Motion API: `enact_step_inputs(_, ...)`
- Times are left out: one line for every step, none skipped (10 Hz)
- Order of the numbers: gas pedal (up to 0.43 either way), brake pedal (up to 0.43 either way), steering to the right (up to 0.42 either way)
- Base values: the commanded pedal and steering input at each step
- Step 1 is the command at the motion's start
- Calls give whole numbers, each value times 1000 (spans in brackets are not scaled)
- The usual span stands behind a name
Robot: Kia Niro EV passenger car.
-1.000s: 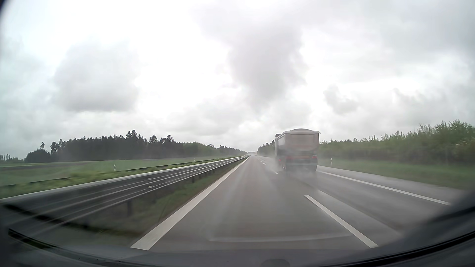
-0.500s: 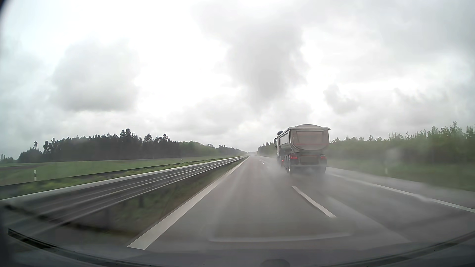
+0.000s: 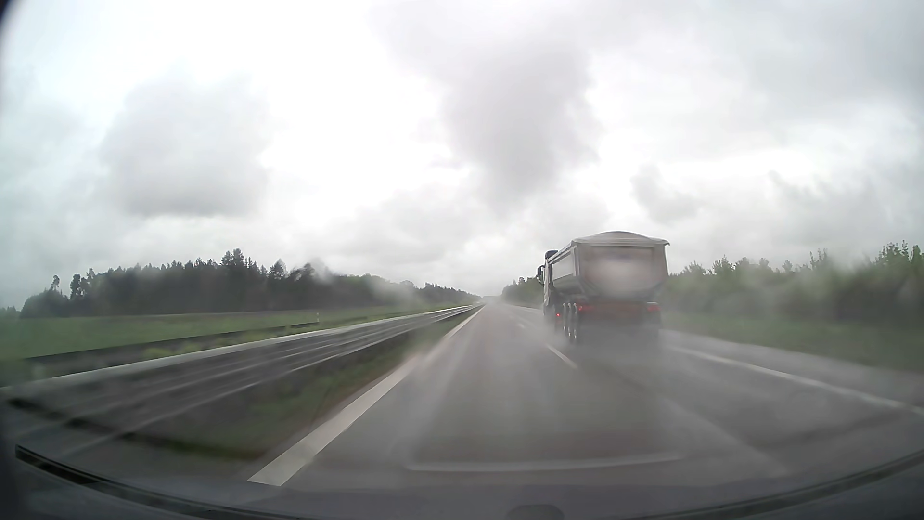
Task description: Follow the waypoints while adhering to traffic rules and regulations
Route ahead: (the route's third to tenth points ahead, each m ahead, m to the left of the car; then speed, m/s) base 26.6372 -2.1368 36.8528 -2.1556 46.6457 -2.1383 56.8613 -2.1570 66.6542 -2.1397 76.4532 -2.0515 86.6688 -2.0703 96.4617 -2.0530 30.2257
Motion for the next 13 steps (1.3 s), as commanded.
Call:
enact_step_inputs(287,0,-2)
enact_step_inputs(287,0,-2)
enact_step_inputs(287,0,-2)
enact_step_inputs(287,0,-2)
enact_step_inputs(287,0,-2)
enact_step_inputs(287,0,-2)
enact_step_inputs(287,0,-2)
enact_step_inputs(287,0,-2)
enact_step_inputs(287,0,-2)
enact_step_inputs(287,0,-2)
enact_step_inputs(287,0,-2)
enact_step_inputs(287,0,-2)
enact_step_inputs(287,0,-2)
